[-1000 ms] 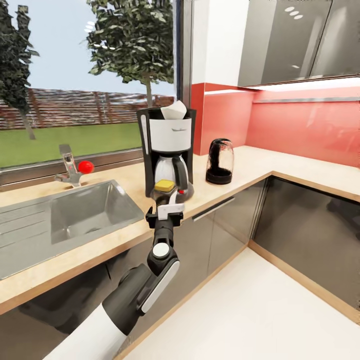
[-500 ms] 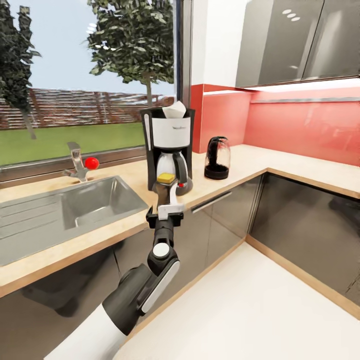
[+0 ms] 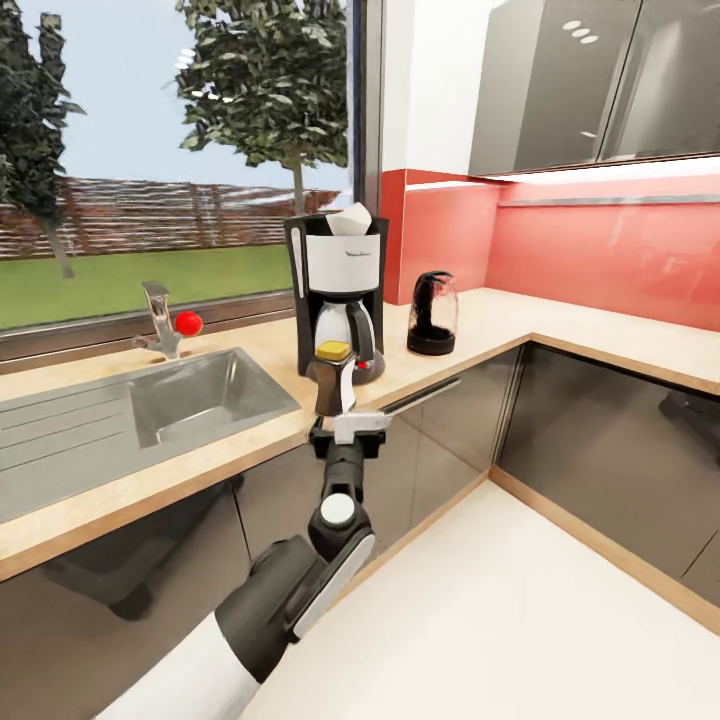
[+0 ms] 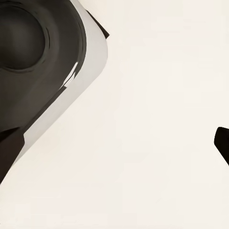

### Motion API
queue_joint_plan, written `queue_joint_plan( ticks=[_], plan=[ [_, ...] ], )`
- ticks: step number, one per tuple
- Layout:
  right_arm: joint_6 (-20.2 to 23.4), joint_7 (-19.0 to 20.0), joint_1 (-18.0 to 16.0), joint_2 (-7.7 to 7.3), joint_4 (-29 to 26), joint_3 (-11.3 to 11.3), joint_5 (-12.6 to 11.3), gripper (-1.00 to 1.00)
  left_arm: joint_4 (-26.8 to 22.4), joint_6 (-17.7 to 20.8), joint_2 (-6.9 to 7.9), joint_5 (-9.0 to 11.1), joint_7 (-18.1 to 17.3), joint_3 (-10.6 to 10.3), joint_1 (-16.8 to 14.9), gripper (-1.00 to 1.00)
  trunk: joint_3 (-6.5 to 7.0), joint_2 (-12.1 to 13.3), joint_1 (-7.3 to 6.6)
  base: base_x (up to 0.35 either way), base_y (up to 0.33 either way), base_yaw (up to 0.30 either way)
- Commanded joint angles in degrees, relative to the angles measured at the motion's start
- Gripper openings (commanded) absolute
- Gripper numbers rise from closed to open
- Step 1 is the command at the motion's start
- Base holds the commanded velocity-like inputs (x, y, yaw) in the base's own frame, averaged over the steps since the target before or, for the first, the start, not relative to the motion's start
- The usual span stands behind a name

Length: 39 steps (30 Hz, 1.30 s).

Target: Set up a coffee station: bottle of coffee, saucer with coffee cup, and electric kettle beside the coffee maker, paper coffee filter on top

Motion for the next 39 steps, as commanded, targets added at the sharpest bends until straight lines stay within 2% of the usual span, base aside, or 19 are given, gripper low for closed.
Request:
queue_joint_plan(
  ticks=[1,4,5,6,8,10,11,12,15,16,19,22,24,25,26,29,33,39],
  plan=[
    [-0.2,-0.1,0.0,-0.02,0.0,-0.5,0.6,1.00,-0.1,0.3,-0.24,0.2,0.4,-1.2,-0.1,1.00,-0.06,0.0,0.00,-0.001,0.000,0.000],
    [-0.2,-0.1,0.0,-0.02,0.0,-0.5,0.6,1.00,-0.2,0.3,-0.24,0.6,0.3,-3.9,-0.1,1.00,-0.06,0.0,0.00,0.000,0.000,0.000],
    [-0.2,-0.1,0.0,-0.02,0.0,-0.5,0.6,1.00,-0.2,0.3,-0.24,1.4,0.3,-5.5,-0.1,1.00,-0.06,0.0,0.00,0.000,0.000,0.000],
    [-0.2,-0.1,0.0,-0.02,0.0,-0.5,0.6,1.00,-0.3,0.2,-0.24,2.2,0.3,-6.3,-0.1,1.00,-0.06,0.0,0.00,0.000,0.000,0.000],
    [-0.2,-0.1,0.0,-0.02,0.0,-0.5,0.6,1.00,-0.5,-0.6,-0.24,6.4,-0.4,-9.5,-0.1,1.00,-0.06,0.0,0.00,0.000,0.000,0.000],
    [-0.2,-0.1,0.0,-0.02,0.0,-0.5,0.6,1.00,-0.5,-2.0,-0.24,10.3,-4.1,-11.3,-0.1,1.00,-0.06,0.0,0.00,0.000,0.000,0.000],
    [-0.2,-0.1,0.0,-0.02,0.0,-0.5,0.6,1.00,-0.5,-2.3,-0.24,11.0,-5.4,-11.5,-0.1,1.00,-0.06,0.0,0.00,0.000,0.000,0.000],
    [-0.2,-0.1,0.0,-0.02,0.0,-0.5,0.6,1.00,-0.3,-2.7,-0.24,12.1,-8.6,-11.8,-0.1,1.00,-0.06,0.0,0.00,0.000,0.000,0.000],
    [-0.2,-0.1,0.0,-0.02,0.0,-0.5,0.6,1.00,0.0,-3.1,-0.24,13.6,-13.9,-11.9,-0.1,1.00,-0.06,0.0,0.00,0.000,0.000,0.000],
    [-0.2,-0.1,0.0,-0.02,0.0,-0.5,0.6,1.00,0.2,-3.3,-0.24,15.1,-18.9,-11.7,-0.1,1.00,-0.06,0.0,0.00,0.000,0.000,0.000],
    [-0.2,-0.1,0.0,-0.02,0.0,-0.5,0.6,1.00,2.2,-4.1,-0.24,16.4,-24.6,-10.7,-0.1,1.00,-0.06,0.0,0.00,0.000,0.000,0.000],
    [-0.2,0.0,0.0,-0.02,0.0,-0.5,0.6,1.00,3.9,-4.6,-0.24,16.7,-27.7,-9.5,-0.1,1.00,-0.06,0.0,0.00,0.000,0.000,0.000],
    [-0.2,0.1,0.0,-0.02,-0.1,-0.5,0.5,1.00,6.0,-5.0,-0.24,16.9,-32.8,-6.9,-0.1,1.00,-0.06,0.0,0.00,0.000,0.000,0.000],
    [-0.2,0.1,0.0,-0.02,-0.1,-0.5,0.5,1.00,6.5,-5.0,-0.24,16.9,-34.1,-6.1,-0.1,1.00,-0.06,0.0,0.00,0.000,0.000,0.000],
    [-0.2,0.2,0.0,-0.02,-0.2,-0.5,0.6,1.00,8.1,-5.1,-0.24,16.9,-38.1,-3.7,-0.1,1.00,-0.06,0.0,0.00,0.000,0.000,0.000],
    [-0.2,0.2,0.0,-0.02,-0.2,-0.5,0.6,1.00,10.0,-5.1,-0.24,17.0,-42.8,-1.0,-0.1,1.00,-0.06,0.0,0.00,0.000,0.000,0.000],
    [-0.2,0.2,0.0,-0.02,-0.2,-0.5,0.5,1.00,11.3,-5.1,-0.24,17.0,-46.1,0.8,-0.1,1.00,-0.06,0.0,0.00,0.000,0.000,0.000],
    [-0.2,0.1,0.0,-0.02,-0.1,-0.6,0.4,1.00,11.8,-4.9,-0.24,17.0,-47.4,1.4,-0.1,1.00,-0.06,0.0,0.00,0.000,0.000,0.000]
  ],
)
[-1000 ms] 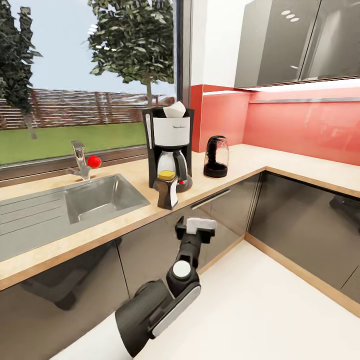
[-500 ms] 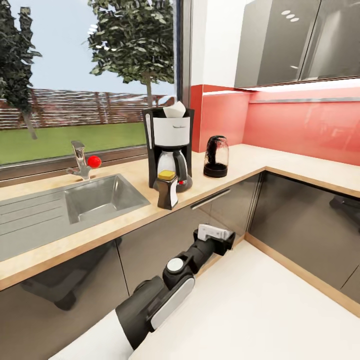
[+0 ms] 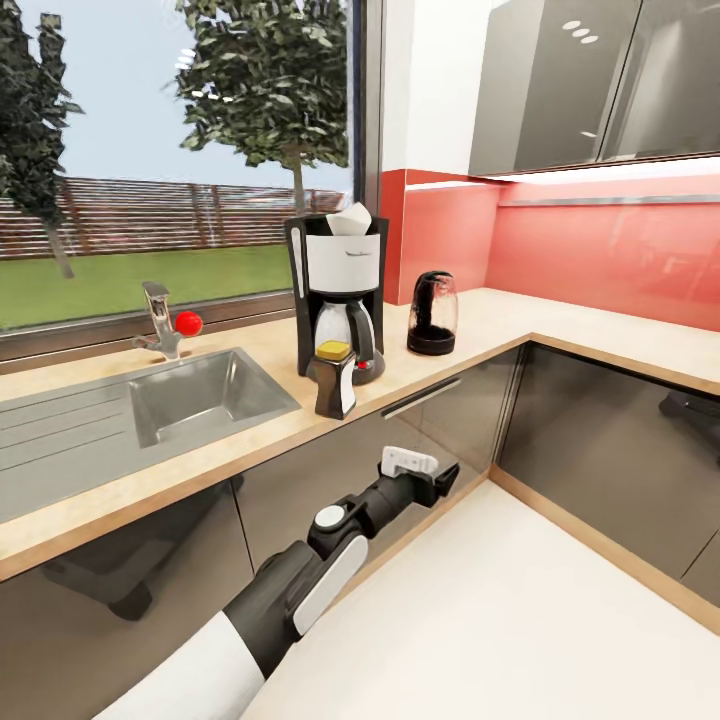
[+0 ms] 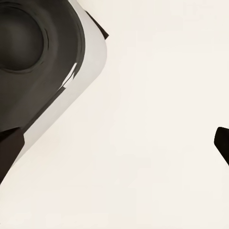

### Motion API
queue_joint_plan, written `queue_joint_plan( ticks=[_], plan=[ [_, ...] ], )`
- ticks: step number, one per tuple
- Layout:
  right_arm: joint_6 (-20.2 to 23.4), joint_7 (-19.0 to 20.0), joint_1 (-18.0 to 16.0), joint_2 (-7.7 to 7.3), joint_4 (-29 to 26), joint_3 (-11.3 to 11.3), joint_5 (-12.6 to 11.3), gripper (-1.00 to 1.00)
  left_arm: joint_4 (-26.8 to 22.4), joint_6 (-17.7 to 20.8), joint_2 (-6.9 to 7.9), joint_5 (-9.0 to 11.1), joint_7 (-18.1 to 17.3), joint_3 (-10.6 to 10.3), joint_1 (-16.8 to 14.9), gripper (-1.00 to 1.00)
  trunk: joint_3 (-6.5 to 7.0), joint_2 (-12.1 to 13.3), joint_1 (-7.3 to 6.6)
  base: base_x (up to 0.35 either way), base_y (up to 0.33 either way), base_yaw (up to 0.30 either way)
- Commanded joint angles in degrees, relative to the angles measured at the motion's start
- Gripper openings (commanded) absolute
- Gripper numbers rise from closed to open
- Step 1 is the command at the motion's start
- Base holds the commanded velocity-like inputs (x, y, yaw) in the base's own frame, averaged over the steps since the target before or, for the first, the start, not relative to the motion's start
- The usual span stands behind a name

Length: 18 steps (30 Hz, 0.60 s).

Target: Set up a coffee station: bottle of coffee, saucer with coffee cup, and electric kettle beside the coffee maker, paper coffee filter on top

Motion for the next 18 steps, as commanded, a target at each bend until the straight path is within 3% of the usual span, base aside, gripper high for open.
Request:
queue_joint_plan(
  ticks=[1,6,7,11,12,15,16,18],
  plan=[
    [-0.2,-0.1,0.0,-0.02,0.0,-0.5,0.5,1.00,0.0,0.3,0.00,0.6,-0.2,0.1,0.0,1.00,-0.06,0.0,-0.01,0.000,0.000,0.000],
    [-0.2,0.0,0.0,-0.02,0.0,-0.5,0.5,1.00,1.6,0.4,0.00,0.6,-2.6,0.1,0.0,1.00,-0.06,0.0,-0.01,0.000,0.000,0.000],
    [-0.2,0.0,0.0,-0.02,0.0,-0.5,0.4,1.00,5.6,0.3,0.00,0.6,-7.3,0.3,0.0,1.00,-0.06,0.0,-0.01,0.000,0.000,0.000],
    [-0.2,0.0,0.0,-0.02,0.0,-0.5,0.4,1.00,10.6,0.1,0.00,0.6,-11.9,2.2,0.0,1.00,-0.06,0.0,-0.01,0.000,0.000,0.000],
    [-0.2,0.0,0.0,-0.02,0.1,-0.5,0.4,1.00,18.0,0.1,1.31,0.6,-19.0,3.3,0.0,1.00,-0.06,0.0,-0.01,0.000,0.000,0.000],
    [-0.2,0.0,0.0,-0.02,0.1,-0.5,0.4,1.00,20.5,0.1,2.98,0.6,-22.2,3.3,0.0,1.00,-0.06,0.0,-0.01,0.000,0.000,0.000],
    [-0.2,0.0,0.0,-0.02,0.0,-0.5,0.4,1.00,27.5,-1.8,5.29,0.7,-27.8,3.4,0.0,1.00,-0.06,0.0,-0.01,0.000,0.000,0.000],
    [-0.2,0.0,0.0,-0.02,0.0,-0.5,0.4,1.00,29.6,-3.3,5.70,0.7,-28.7,3.7,0.0,1.00,-0.06,0.0,-0.01,0.000,0.000,0.000]
  ],
)
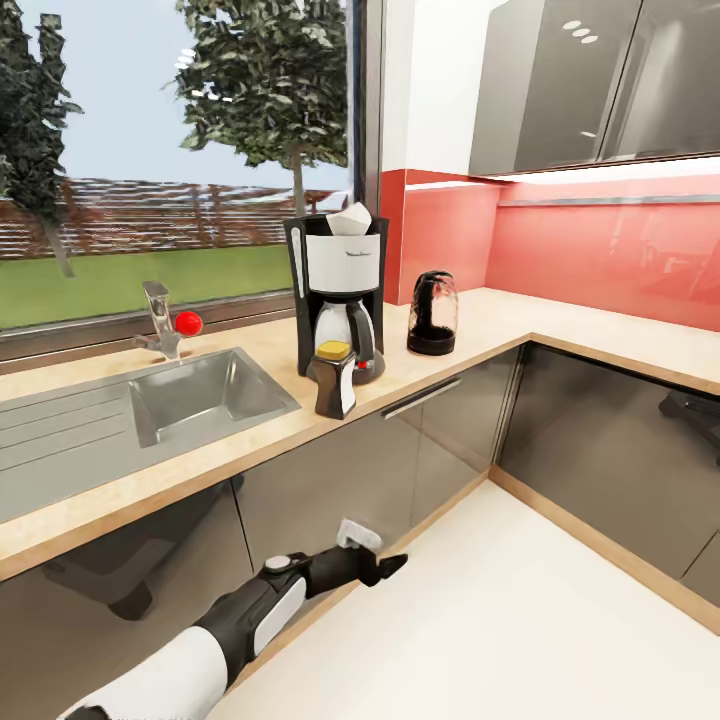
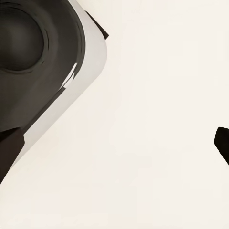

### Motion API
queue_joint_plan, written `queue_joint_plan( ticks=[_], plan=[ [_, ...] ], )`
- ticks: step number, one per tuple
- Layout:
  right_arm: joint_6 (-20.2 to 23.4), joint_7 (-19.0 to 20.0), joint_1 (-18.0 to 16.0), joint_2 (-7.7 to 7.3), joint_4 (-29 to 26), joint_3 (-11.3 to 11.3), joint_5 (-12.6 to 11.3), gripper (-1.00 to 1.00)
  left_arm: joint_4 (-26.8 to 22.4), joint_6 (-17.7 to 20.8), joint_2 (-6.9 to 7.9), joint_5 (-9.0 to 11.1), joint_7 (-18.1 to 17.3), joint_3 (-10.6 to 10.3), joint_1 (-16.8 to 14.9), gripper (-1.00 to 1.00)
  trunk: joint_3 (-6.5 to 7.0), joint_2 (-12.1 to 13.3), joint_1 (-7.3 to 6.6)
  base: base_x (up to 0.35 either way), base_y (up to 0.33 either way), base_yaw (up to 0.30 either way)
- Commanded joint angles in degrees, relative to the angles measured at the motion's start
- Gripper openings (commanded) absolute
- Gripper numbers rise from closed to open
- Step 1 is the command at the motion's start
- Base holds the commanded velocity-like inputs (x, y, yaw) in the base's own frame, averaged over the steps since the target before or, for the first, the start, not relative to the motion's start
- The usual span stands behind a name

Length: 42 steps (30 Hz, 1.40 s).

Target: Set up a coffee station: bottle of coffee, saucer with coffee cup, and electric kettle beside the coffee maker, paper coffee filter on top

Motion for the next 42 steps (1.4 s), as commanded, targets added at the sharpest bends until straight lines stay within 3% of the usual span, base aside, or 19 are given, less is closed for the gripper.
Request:
queue_joint_plan(
  ticks=[1,11,18,32,37,42],
  plan=[
    [-0.2,0.0,0.0,-0.02,0.0,-0.5,0.5,1.00,0.7,0.0,0.11,0.6,-0.3,-0.1,-0.1,1.00,-0.05,0.0,-0.01,0.000,0.000,0.000],
    [-0.2,0.0,0.0,-0.02,0.0,-0.5,0.5,1.00,7.5,-1.4,0.42,0.6,-1.6,0.6,-0.1,1.00,-0.05,0.0,-0.01,0.000,0.000,0.000],
    [-0.1,0.0,0.0,-0.02,0.1,-0.5,0.5,1.00,13.8,-1.7,0.51,0.6,-4.7,0.6,-0.1,1.00,-0.05,0.0,-0.01,0.000,0.000,0.000],
    [-0.1,0.0,0.0,-0.02,0.1,-0.5,0.5,1.00,27.4,-8.1,0.70,0.7,-10.9,0.8,-0.1,1.00,-0.05,0.0,-0.01,0.000,0.000,0.000],
    [-0.1,0.0,0.0,-0.02,0.1,-0.5,0.5,1.00,29.4,-10.1,2.52,0.7,-11.7,1.0,1.6,1.00,-0.05,0.0,-0.01,0.000,0.000,0.000],
    [-0.1,0.0,0.0,-0.02,0.1,-0.5,0.5,1.00,30.0,-11.2,5.70,0.8,-12.0,5.3,7.2,1.00,-0.05,0.0,-0.01,0.000,0.000,0.000]
  ],
)
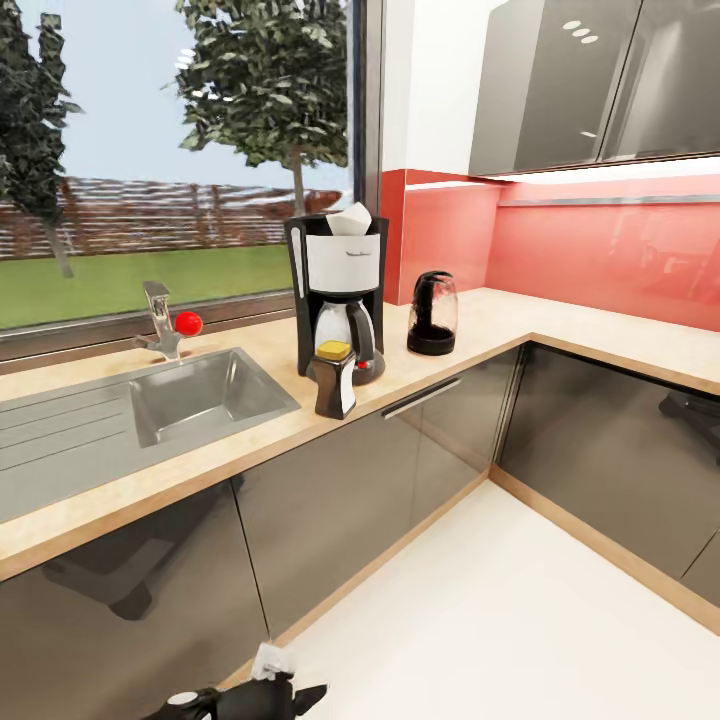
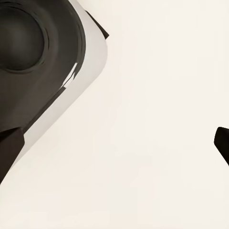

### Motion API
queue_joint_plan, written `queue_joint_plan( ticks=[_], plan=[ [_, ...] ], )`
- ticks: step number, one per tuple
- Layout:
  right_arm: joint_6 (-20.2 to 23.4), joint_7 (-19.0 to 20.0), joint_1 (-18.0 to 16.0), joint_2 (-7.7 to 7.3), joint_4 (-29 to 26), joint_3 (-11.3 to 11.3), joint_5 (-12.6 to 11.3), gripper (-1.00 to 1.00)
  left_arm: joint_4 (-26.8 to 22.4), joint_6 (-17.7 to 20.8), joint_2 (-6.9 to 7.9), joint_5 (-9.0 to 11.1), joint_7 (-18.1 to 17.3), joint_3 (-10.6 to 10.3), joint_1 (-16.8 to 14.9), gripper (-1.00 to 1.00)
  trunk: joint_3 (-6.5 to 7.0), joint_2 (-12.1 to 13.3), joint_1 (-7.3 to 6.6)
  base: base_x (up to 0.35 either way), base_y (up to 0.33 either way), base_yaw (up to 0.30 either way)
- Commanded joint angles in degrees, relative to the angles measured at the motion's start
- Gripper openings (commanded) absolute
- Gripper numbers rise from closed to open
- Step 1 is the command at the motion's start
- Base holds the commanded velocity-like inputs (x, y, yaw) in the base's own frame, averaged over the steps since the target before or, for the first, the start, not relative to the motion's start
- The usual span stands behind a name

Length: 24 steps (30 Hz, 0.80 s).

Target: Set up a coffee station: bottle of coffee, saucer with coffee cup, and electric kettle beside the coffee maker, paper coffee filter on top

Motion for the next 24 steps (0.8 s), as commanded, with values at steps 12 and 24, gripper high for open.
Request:
queue_joint_plan(
  ticks=[12,24],
  plan=[
    [-0.2,0.0,-0.1,-0.01,-0.2,-0.6,0.5,1.00,0.2,-1.7,3.09,0.3,-0.1,2.3,8.7,1.00,-0.05,0.0,-0.01,0.000,0.000,0.000],
    [-0.2,0.0,-0.2,-0.03,-0.3,-0.7,0.4,1.00,0.2,-3.2,4.40,0.3,-0.1,5.6,11.7,1.00,-0.05,0.0,-0.01,0.000,0.000,0.000]
  ],
)
